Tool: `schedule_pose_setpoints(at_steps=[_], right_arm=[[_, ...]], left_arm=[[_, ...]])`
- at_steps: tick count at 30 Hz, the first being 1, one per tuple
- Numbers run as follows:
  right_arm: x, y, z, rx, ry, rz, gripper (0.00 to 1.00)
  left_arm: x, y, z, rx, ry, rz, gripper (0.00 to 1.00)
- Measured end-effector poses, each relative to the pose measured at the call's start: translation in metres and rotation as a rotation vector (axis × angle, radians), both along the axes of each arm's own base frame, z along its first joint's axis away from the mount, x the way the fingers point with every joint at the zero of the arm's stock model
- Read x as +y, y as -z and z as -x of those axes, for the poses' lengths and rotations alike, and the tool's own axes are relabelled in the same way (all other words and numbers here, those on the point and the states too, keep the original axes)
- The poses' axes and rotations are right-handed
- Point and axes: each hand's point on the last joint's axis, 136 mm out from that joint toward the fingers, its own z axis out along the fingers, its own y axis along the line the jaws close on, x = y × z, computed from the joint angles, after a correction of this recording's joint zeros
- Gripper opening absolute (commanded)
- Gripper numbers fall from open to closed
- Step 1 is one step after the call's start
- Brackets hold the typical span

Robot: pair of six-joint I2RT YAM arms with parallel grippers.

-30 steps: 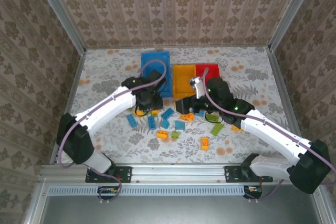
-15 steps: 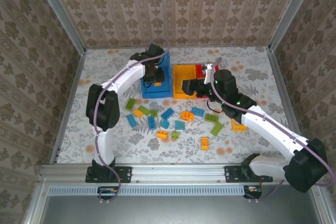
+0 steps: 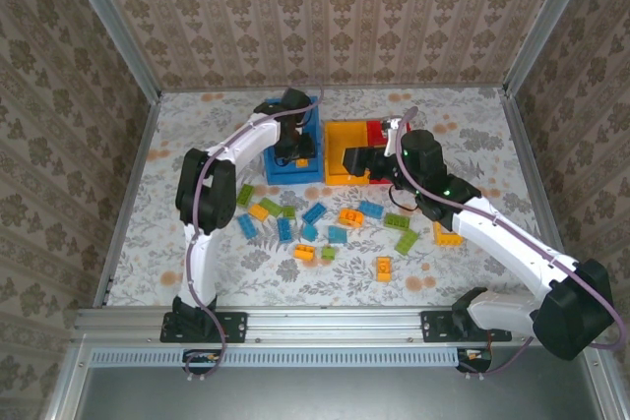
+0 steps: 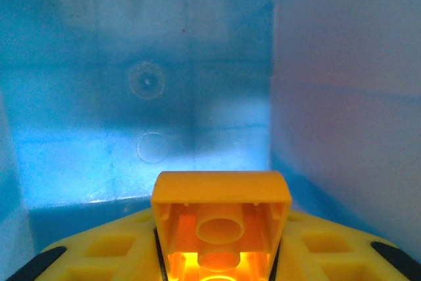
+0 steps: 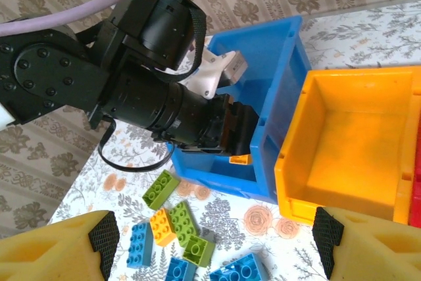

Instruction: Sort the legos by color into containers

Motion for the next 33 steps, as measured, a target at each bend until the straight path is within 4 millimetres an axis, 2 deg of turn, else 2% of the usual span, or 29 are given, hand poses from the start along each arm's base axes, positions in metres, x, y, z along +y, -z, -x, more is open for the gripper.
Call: schedule_pose_setpoints(at_steps=[6,9,13,19,22,26,29,33], right_arm=[[-0.017,0.028,0.008,0.066,0.044,0.053,0.81],[-0.026,0.039,0.015,0.093,0.064,0.075,0.8],[-0.042,0.049,0.021,0.144,0.128,0.101,0.78],[-0.063,0.065,0.027,0.247,0.225,0.142,0.72],[-0.066,0.066,0.029,0.278,0.246,0.148,0.69],[-0.06,0.071,0.031,0.337,0.243,0.192,0.69],[-0.049,0.086,0.035,0.399,0.209,0.242,0.69],[-0.039,0.106,0.051,0.467,0.146,0.314,0.69]], left_arm=[[0.003,0.003,0.006,0.014,0.003,-0.008,0.49],[0.003,-0.006,0.006,-0.002,0.003,0.001,0.49],[0.004,-0.03,0.007,-0.045,0.002,0.023,0.49],[0.012,-0.084,0.024,-0.146,-0.003,0.057,0.52],[0.017,-0.11,0.042,-0.204,0.007,0.081,0.53],[0.02,-0.138,0.079,-0.28,0.063,0.127,0.58],[0.014,-0.15,0.114,-0.33,0.162,0.162,0.58],[0.014,-0.155,0.159,-0.367,0.269,0.21,0.62]])
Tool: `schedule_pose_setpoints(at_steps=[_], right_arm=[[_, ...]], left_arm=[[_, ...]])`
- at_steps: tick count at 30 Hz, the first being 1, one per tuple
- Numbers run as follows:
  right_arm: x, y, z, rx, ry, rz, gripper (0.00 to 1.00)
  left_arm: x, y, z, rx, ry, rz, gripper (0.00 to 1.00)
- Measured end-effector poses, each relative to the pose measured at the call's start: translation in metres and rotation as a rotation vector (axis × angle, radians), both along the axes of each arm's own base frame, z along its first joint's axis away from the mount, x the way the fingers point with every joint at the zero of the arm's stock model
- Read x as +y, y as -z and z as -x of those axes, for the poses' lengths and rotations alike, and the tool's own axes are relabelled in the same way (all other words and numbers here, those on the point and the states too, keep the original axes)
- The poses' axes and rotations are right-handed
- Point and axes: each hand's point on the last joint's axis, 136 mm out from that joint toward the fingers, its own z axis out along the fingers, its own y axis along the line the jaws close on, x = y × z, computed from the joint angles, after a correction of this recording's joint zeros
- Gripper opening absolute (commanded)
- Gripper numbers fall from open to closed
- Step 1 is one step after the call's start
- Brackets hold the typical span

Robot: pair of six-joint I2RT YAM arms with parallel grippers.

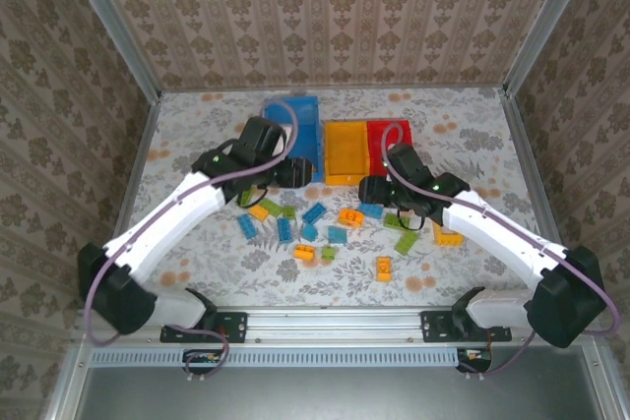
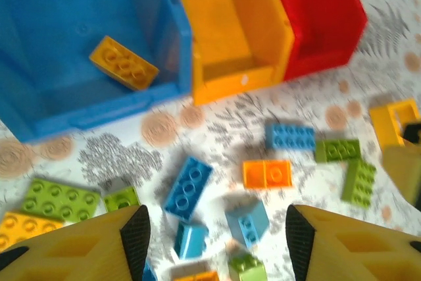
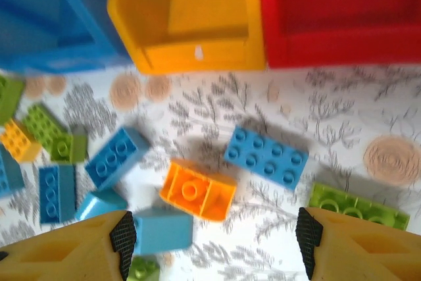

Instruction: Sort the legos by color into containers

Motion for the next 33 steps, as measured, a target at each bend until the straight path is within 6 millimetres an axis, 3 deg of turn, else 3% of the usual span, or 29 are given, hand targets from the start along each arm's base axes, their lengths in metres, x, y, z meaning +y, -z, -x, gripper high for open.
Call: schedule_pose_setpoints(at_steps=[6,12,21,26,33], right_arm=[[-0.006,0.01,0.021,0.063,-0.028,0.048,0.67],[-0.012,0.019,0.024,0.131,0.118,-0.001,0.67],[0.005,0.045,-0.011,0.32,0.653,-0.198,0.68],[0.006,0.071,-0.016,0.424,0.93,-0.301,0.69],[-0.004,0.09,-0.025,0.487,1.173,-0.445,0.7]], left_arm=[[0.028,0.004,0.037,-0.025,0.009,0.024,0.63],[0.035,0.01,0.041,-0.037,-0.006,0.019,0.63],[0.026,0.009,0.03,-0.06,-0.005,0.04,0.63],[0.02,0.01,0.031,-0.051,0.023,0.052,0.65],[0.01,0.004,0.034,-0.068,0.071,0.086,0.65]])
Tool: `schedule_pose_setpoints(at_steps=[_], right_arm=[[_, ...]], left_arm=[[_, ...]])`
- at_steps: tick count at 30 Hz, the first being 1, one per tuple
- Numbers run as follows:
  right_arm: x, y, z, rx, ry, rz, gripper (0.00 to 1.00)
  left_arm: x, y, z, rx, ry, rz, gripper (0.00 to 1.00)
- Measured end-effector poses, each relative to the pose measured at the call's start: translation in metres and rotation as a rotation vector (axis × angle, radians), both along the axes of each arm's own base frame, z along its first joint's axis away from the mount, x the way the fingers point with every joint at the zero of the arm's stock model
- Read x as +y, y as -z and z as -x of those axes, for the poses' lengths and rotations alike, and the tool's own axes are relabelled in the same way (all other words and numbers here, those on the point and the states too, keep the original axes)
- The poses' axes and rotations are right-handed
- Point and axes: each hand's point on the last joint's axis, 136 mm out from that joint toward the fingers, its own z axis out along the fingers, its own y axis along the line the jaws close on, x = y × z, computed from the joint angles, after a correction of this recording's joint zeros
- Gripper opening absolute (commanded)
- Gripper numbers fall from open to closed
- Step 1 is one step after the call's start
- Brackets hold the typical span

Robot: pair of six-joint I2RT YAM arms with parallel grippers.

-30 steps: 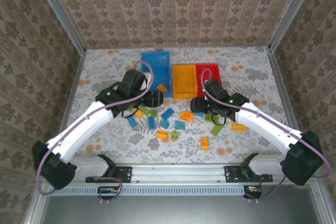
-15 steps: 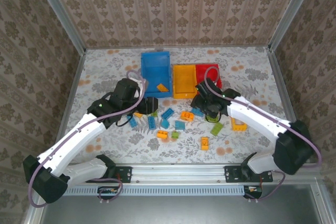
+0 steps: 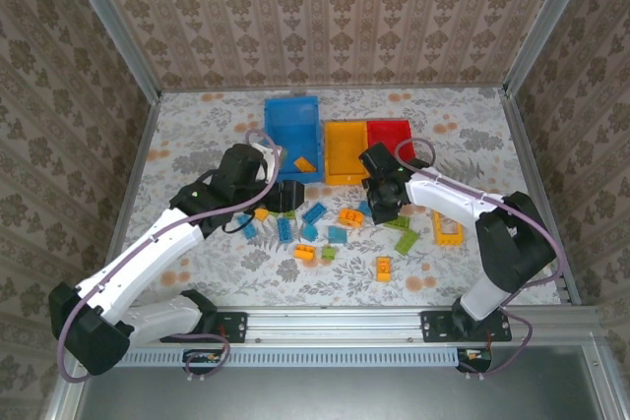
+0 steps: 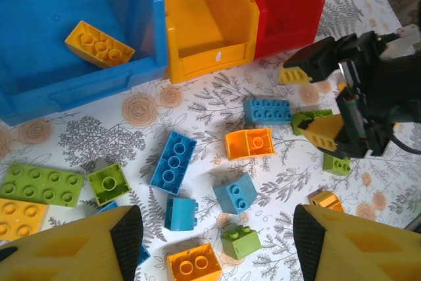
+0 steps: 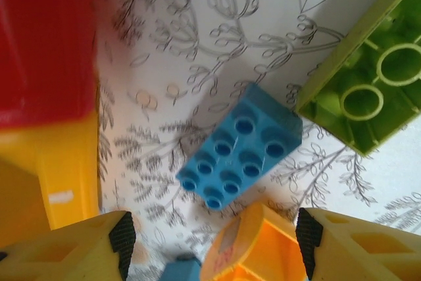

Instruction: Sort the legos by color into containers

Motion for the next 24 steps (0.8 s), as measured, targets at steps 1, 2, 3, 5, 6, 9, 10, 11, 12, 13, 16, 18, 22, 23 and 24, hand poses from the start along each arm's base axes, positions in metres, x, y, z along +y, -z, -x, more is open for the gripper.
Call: schedule_pose_setpoints(at_steps=[1,2,3,5,6,9,10,11,12,13,16,18,22,23,24], right_arm=[[-0.001,0.003,-0.002,0.006,0.026,-0.011,0.7],[-0.001,0.007,-0.005,0.014,0.049,-0.023,0.7],[-0.001,0.009,-0.007,0.017,0.064,-0.032,0.7],[0.0,0.015,-0.01,0.026,0.102,-0.059,0.7],[0.0,0.018,-0.01,0.031,0.113,-0.067,0.71],[0.0,0.024,-0.011,0.049,0.146,-0.089,0.71],[0.0,0.025,-0.011,0.054,0.156,-0.098,0.7],[0.001,0.026,-0.012,0.057,0.162,-0.107,0.7],[0.001,0.027,-0.013,0.058,0.166,-0.114,0.7],[0.001,0.028,-0.014,0.058,0.17,-0.118,0.69],[0.002,0.033,-0.013,0.062,0.179,-0.129,0.65],[0.002,0.039,-0.012,0.077,0.184,-0.136,0.64],[0.003,0.044,-0.01,0.092,0.183,-0.136,0.58],[0.003,0.044,-0.011,0.091,0.182,-0.139,0.55],[0.003,0.045,-0.009,0.096,0.181,-0.142,0.52]], left_arm=[[0.0,0.0,0.001,-0.001,0.004,0.001,0.65],[-0.001,-0.001,0.001,-0.002,0.006,0.002,0.65],[0.0,-0.001,0.001,-0.003,0.006,0.003,0.65],[0.0,-0.002,0.002,-0.005,0.006,0.004,0.65],[0.0,-0.003,0.002,-0.006,0.006,0.005,0.65],[0.0,-0.003,0.002,-0.008,0.006,0.007,0.65],[0.0,-0.003,0.002,-0.008,0.006,0.007,0.65],[0.0,-0.003,0.002,-0.008,0.006,0.007,0.65],[0.0,-0.003,0.002,-0.008,0.006,0.007,0.65],[0.0,-0.003,0.002,-0.008,0.006,0.007,0.65],[0.0,-0.003,0.002,-0.008,0.005,0.007,0.65],[0.0,-0.004,0.002,-0.009,0.006,0.008,0.65],[-0.001,-0.004,0.002,-0.011,0.007,0.009,0.65],[-0.001,-0.004,0.002,-0.011,0.01,0.009,0.65],[-0.001,-0.004,0.003,-0.01,0.011,0.009,0.65]])
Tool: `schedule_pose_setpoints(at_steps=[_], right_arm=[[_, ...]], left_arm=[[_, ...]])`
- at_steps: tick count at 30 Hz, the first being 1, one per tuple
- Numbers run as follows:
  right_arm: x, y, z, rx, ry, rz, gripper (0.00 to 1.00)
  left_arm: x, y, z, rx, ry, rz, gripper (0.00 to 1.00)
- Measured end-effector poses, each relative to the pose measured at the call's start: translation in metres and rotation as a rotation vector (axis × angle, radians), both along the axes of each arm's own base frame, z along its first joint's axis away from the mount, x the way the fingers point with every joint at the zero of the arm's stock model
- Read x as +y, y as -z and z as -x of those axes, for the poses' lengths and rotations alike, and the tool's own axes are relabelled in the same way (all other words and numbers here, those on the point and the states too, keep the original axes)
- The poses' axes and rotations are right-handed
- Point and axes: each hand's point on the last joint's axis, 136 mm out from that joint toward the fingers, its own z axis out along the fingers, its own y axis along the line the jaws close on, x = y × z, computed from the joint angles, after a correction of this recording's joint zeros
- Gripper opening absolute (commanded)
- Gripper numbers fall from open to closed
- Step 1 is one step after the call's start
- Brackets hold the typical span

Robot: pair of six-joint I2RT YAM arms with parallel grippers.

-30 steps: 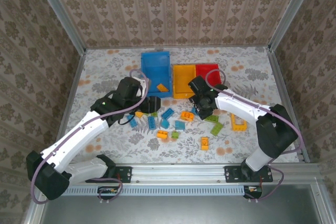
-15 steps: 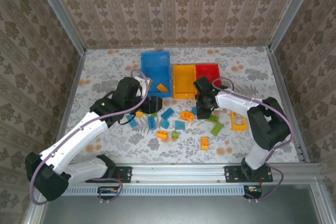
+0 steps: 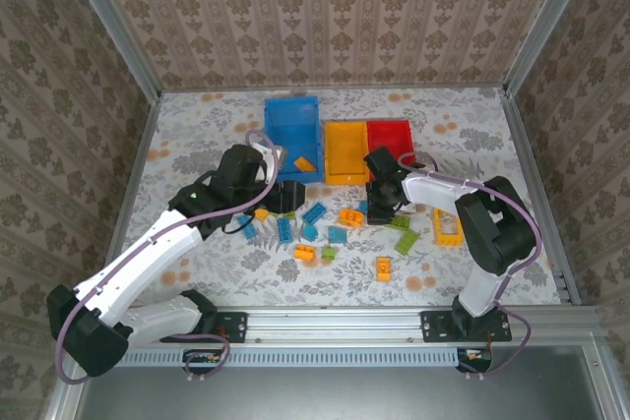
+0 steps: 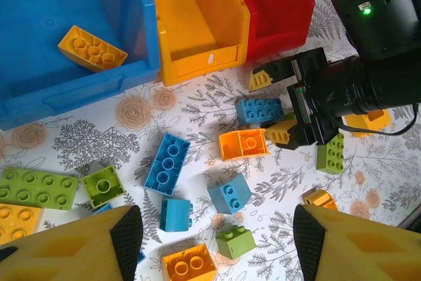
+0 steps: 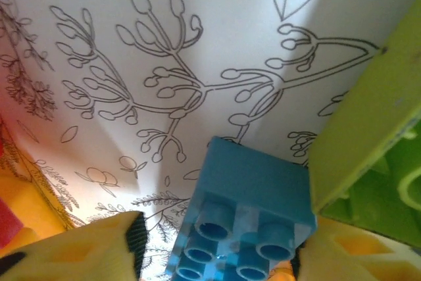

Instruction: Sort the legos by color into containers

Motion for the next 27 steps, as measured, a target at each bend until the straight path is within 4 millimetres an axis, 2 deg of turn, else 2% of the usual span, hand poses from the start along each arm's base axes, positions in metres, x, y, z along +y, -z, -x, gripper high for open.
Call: schedule_pose_setpoints(at_steps=[12,18,21,27], right_arm=[[0.0,-0.001,0.004,-0.001,0.005,-0.021,0.28],[-0.009,-0.005,0.003,-0.04,0.008,0.018,0.2],[-0.015,-0.014,0.003,-0.079,-0.002,0.038,0.18],[-0.028,-0.049,0.002,-0.188,-0.056,0.087,0.16]], left_arm=[[0.001,0.0,0.0,-0.001,-0.003,-0.002,0.65],[0.0,0.0,-0.001,-0.002,-0.003,-0.002,0.65],[0.0,0.0,-0.001,-0.002,-0.003,-0.002,0.65],[0.001,0.0,-0.002,-0.007,-0.009,-0.004,0.65]])
